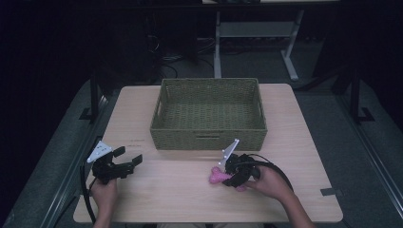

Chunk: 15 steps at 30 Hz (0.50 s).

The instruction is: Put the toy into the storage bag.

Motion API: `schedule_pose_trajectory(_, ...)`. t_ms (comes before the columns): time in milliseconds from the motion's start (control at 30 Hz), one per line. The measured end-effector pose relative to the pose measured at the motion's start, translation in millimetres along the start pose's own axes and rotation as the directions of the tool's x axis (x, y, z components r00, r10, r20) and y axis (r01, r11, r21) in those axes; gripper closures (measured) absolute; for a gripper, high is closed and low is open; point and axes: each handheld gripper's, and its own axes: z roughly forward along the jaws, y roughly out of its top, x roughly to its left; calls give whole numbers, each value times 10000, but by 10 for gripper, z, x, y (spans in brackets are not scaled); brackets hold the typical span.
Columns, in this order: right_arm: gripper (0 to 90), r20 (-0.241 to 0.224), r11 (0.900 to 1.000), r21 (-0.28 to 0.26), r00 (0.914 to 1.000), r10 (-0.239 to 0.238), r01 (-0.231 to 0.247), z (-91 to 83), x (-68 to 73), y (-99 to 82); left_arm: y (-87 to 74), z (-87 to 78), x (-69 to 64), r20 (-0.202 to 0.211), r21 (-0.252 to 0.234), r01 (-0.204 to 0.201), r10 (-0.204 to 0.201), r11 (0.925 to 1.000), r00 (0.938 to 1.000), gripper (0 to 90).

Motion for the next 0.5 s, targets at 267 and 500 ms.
schedule_pose_trajectory(267,582,-292,10000,-90,9996,39,-42,-38,-35,-14,-2,-10,7,-5,-29,23,-23,10000,10000,136)
schedule_pose_trajectory(500,582,-497,9986,-484,9986,193,-217,-118,-90,-67,-4,-14,4,-35,-33,25,-25,10000,10000,136)
